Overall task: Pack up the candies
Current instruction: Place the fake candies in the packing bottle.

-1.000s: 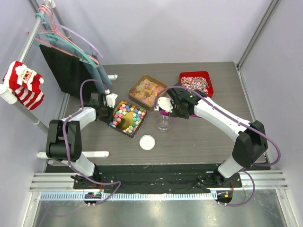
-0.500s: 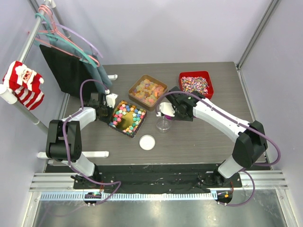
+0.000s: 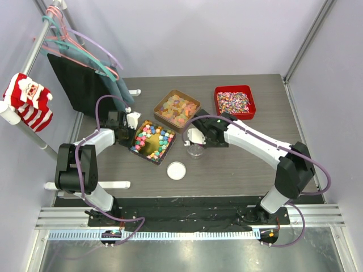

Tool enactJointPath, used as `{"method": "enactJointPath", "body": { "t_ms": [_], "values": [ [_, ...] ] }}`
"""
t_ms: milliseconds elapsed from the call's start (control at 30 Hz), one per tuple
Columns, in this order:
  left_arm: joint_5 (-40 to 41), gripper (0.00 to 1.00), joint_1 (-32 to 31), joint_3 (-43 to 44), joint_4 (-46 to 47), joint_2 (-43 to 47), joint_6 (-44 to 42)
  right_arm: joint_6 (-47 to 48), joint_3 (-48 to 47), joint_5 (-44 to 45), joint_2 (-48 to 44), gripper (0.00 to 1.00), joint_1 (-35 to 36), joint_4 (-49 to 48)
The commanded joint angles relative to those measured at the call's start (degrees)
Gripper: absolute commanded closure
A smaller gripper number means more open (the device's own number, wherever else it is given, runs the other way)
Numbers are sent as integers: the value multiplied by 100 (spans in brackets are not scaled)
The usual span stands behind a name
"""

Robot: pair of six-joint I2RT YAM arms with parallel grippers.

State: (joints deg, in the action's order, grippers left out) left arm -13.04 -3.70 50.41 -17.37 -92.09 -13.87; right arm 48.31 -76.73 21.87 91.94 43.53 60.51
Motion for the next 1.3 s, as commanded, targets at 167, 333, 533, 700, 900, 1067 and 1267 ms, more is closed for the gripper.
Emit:
{"method": "enactJointPath", "body": {
  "t_ms": [167,333,533,700,900,1067,1267],
  "values": [
    [-278,100,54,39,445,253,130,213,-141,625,184,99,112,-39],
    [-278,100,63,48,445,209,130,266,-220,705,193,99,226,-30],
    [-234,100,72,56,453,192,130,301,-141,819,175,99,393,4],
    [-226,100,72,56,462,174,112,336,-62,951,140,99,420,-30],
    [-226,100,80,48,471,157,121,398,-61,1039,78,99,428,-39],
    [-225,100,80,56,471,157,121,424,26,1205,26,99,428,-57],
    [-217,100,98,65,471,104,112,486,79,1346,-10,99,437,-75]
  ]
}}
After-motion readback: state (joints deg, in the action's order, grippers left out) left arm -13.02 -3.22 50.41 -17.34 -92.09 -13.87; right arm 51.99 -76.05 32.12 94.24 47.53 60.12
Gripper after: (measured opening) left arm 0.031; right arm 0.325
